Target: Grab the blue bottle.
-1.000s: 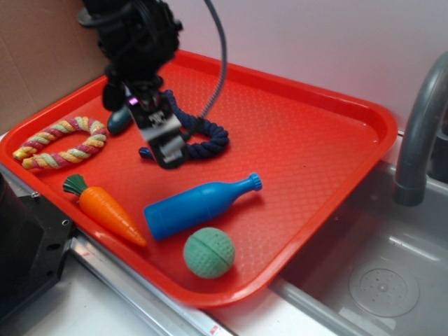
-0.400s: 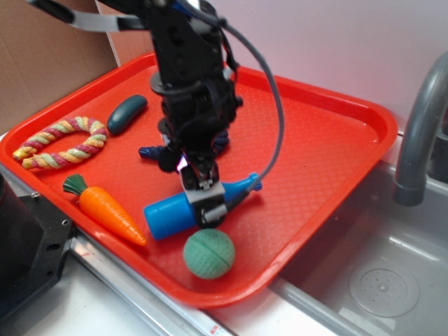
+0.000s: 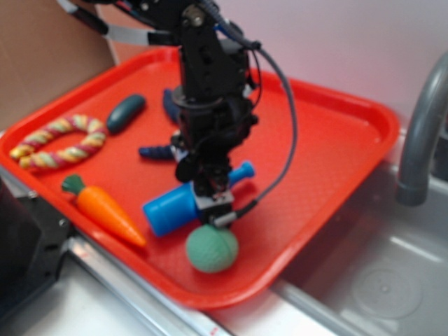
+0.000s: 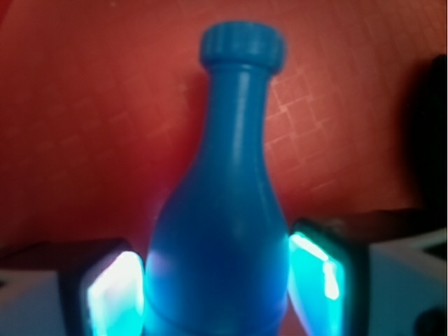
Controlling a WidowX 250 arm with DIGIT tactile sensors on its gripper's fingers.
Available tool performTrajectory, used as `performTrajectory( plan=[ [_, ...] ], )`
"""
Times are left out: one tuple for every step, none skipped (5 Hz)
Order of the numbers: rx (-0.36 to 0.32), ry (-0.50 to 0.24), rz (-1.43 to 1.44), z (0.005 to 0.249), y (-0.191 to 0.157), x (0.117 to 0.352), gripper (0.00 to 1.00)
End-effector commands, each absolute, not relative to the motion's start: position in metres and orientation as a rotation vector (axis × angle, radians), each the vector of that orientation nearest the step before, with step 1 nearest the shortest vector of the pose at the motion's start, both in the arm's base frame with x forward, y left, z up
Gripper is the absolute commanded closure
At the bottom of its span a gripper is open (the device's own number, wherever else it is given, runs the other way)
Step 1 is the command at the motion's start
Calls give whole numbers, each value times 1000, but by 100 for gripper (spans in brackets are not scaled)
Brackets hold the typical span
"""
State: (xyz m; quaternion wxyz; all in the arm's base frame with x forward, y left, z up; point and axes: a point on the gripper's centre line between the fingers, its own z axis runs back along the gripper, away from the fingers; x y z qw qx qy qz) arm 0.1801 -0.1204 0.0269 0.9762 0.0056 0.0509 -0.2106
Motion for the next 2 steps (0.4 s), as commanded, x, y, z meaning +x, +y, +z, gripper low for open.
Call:
performTrajectory(
  plan=[
    [-39,16,-426,78,-106,170,100],
    [-130,-52,-311,126,-62,161,100]
  ],
)
